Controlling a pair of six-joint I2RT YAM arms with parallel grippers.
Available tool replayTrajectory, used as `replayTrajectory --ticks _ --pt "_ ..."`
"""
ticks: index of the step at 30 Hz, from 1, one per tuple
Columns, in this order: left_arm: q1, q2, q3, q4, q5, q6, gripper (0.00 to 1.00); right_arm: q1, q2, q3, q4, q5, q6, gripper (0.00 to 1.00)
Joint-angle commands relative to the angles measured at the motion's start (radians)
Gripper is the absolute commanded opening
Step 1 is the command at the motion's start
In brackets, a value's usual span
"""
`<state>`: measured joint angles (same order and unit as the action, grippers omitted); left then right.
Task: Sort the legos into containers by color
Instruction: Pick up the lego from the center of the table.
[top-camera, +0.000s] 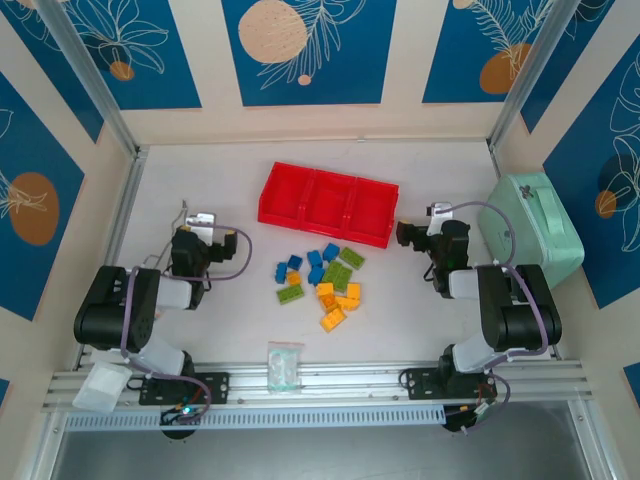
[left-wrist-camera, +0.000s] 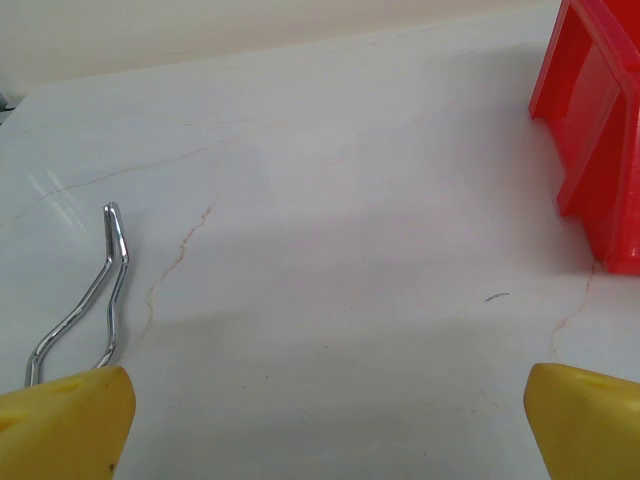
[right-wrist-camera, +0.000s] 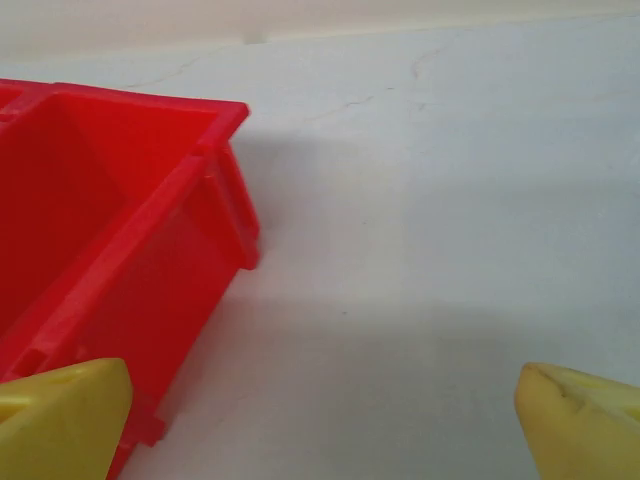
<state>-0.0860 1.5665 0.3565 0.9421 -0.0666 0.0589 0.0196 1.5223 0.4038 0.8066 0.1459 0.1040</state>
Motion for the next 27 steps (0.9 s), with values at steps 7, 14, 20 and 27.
replayTrajectory --ticks 7,14,20,27 --pt "0.009 -0.002 0.016 0.002 0.024 0.004 0.99 -0.029 -0.001 0.018 -0.009 -0.099 -0.006 0.99" --pt "0.020 0.000 0.025 -0.013 0.037 -0.007 1.00 -0.031 0.001 0.021 -0.015 -0.105 -0.001 0.99" --pt "0.022 -0.004 0.020 -0.006 0.033 -0.005 0.99 -0.017 -0.012 0.011 -0.001 -0.001 0.017 0.99" --pt "-0.022 -0.213 0.059 -0.260 -0.089 -0.008 0.99 -0.092 -0.436 0.128 -0.606 0.180 0.369 0.99"
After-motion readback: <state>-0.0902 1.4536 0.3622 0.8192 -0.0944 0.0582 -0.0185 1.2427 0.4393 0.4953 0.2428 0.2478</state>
